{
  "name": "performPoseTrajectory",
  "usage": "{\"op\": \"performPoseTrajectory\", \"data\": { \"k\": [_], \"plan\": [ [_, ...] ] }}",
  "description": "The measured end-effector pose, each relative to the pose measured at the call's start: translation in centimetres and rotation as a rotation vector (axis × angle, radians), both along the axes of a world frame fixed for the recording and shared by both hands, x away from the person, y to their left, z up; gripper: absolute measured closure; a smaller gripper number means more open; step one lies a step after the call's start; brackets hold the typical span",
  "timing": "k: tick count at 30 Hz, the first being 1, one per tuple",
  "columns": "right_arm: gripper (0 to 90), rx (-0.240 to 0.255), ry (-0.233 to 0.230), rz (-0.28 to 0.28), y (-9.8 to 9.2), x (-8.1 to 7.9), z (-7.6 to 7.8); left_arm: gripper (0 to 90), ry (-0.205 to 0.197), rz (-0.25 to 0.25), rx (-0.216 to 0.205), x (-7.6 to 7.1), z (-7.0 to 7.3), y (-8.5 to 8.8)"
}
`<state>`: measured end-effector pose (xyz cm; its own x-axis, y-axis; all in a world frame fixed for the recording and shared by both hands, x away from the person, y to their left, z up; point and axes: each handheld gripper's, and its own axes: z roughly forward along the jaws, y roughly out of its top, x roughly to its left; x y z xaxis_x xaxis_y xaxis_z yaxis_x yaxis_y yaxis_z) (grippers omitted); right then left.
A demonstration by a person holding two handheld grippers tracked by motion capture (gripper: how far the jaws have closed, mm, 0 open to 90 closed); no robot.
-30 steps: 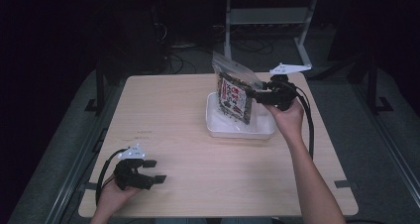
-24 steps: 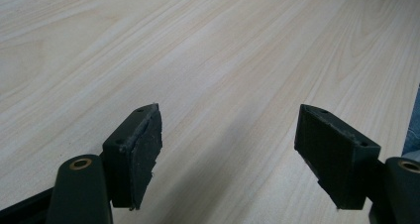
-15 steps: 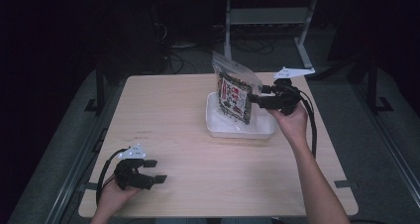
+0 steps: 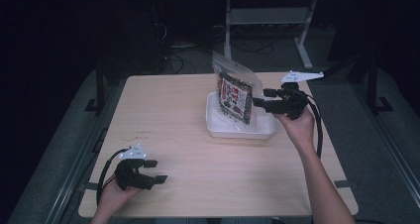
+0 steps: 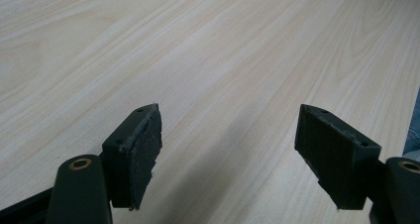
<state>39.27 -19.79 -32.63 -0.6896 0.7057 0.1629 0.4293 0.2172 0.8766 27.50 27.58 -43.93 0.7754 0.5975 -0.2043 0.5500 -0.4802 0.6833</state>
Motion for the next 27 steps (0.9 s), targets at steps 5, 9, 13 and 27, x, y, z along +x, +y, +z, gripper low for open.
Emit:
{"op": "performPoseTrajectory", "data": {
  "k": [5,9,13,27],
  "plan": [
    [36.1,0.01,-0.002,0.012,-0.6,-0.7,0.1,25.6,-0.002,-0.003,0.004,0.0,0.0,0.0],
    [35.5,0.02,-0.005,0.017,-1.1,-1.2,0.2,25.6,-0.001,-0.005,0.007,0.0,0.0,-0.1],
    [35.0,0.024,0.006,0.022,-1.4,-1.6,0.1,25.6,-0.003,-0.007,0.006,-0.1,0.0,-0.1],
    [33.5,0.035,0.034,0.023,-3.1,-3.1,-0.8,25.6,-0.005,-0.007,0.01,-0.1,-0.1,-0.1]
  ]
}}
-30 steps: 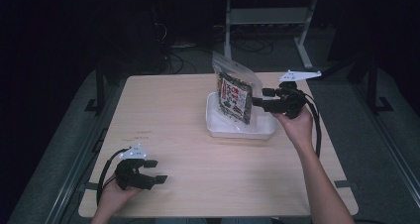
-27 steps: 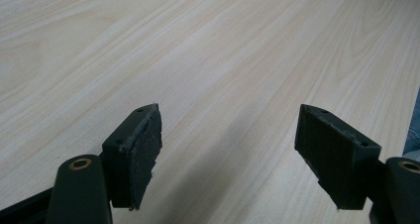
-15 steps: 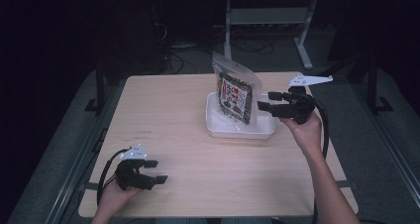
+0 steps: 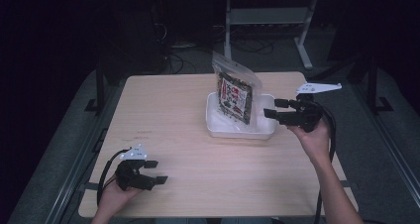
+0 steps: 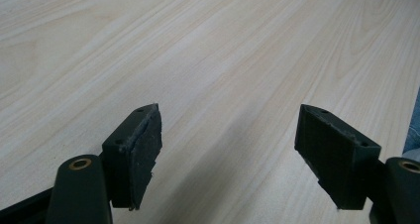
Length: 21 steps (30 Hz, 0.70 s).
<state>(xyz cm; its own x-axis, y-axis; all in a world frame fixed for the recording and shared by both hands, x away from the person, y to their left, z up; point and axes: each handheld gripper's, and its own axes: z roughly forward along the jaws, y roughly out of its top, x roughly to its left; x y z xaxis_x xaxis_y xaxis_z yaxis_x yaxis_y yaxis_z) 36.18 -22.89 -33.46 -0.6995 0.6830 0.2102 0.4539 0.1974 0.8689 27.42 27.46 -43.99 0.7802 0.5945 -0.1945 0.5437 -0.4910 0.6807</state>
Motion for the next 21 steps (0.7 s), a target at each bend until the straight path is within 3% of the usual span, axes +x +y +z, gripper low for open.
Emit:
{"op": "performPoseTrajectory", "data": {
  "k": [21],
  "plan": [
    [32.2,0.003,0.038,-0.003,-1.8,-2.2,-1.6,25.5,0.001,-0.003,0.001,0.0,0.0,-0.1]
  ]
}}
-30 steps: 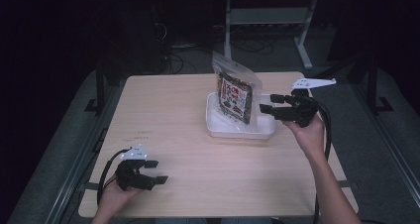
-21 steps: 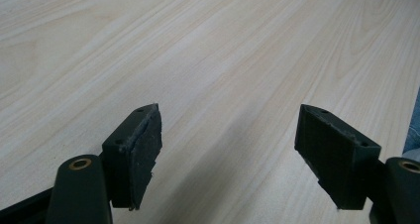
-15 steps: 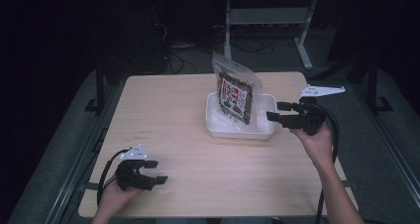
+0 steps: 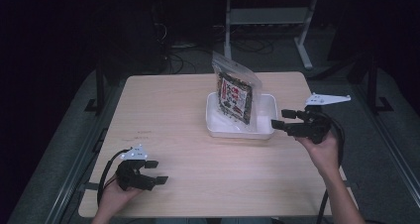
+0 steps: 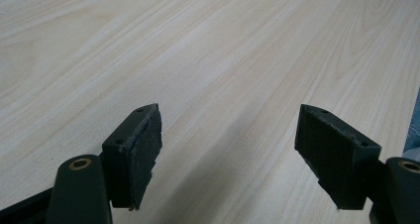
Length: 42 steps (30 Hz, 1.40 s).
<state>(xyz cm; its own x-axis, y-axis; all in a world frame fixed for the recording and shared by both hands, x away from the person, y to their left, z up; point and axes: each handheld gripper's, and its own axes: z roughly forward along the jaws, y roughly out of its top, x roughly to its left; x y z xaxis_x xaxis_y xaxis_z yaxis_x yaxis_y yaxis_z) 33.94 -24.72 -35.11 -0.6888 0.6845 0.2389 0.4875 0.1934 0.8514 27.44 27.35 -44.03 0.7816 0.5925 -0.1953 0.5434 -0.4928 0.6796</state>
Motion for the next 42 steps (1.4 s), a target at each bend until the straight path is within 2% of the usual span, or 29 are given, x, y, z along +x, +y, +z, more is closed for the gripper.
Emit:
{"op": "performPoseTrajectory", "data": {
  "k": [6,8,10,42],
  "plan": [
    [32.1,0.009,0.018,-0.01,-0.6,-0.4,-1.1,25.5,-0.001,0.0,0.004,0.0,0.0,0.0],
    [31.4,0.005,0.039,-0.008,-0.7,-0.5,-1.3,25.6,-0.003,0.0,0.006,0.0,0.0,0.0],
    [31.9,0.014,0.033,-0.009,-0.9,-0.8,-1.5,25.6,-0.002,-0.001,0.004,-0.1,0.0,-0.1],
    [29.6,0.009,0.116,0.017,-2.1,-4.8,-5.7,25.6,-0.002,-0.006,0.009,-0.1,0.0,-0.4]
  ]
}}
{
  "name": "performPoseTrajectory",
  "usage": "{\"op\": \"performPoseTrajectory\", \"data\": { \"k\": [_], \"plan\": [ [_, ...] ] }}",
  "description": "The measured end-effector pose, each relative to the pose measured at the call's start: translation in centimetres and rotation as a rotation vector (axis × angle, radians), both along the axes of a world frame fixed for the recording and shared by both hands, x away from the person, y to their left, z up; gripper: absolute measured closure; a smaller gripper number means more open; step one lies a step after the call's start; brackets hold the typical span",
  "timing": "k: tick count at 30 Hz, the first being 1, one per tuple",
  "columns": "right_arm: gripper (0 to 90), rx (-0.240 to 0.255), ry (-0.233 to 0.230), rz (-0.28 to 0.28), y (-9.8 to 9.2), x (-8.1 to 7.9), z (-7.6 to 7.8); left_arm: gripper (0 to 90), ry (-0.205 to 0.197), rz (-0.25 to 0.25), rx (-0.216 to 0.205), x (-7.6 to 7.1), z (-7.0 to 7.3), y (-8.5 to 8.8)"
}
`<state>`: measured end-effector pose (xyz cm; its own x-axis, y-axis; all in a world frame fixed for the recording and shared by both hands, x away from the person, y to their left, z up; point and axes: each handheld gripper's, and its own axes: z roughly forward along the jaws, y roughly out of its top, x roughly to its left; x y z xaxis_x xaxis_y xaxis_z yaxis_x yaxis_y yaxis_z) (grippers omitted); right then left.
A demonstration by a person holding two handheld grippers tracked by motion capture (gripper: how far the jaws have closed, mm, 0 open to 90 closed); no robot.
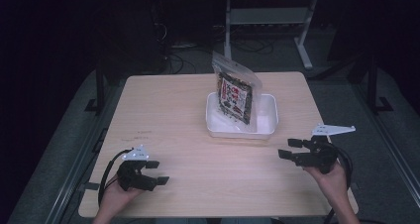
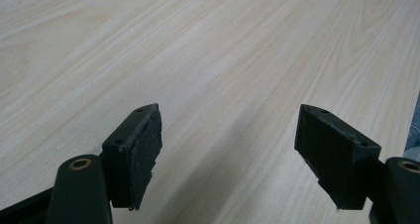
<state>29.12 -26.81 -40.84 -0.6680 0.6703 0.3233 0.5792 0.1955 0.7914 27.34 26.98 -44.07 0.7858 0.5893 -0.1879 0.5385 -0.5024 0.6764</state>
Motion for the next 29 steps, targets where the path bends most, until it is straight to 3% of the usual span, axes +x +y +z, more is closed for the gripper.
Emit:
{"op": "performPoseTrajectory", "data": {
  "k": [19,29],
  "plan": [
    [28.4,0.005,0.042,0.063,1.4,-2.5,-2.2,25.5,0.0,-0.007,0.007,0.0,0.0,-0.2],
    [25.3,0.021,0.041,0.065,2.0,-3.8,-3.1,25.4,-0.005,-0.01,0.005,-0.1,0.0,-0.1]
  ]
}}
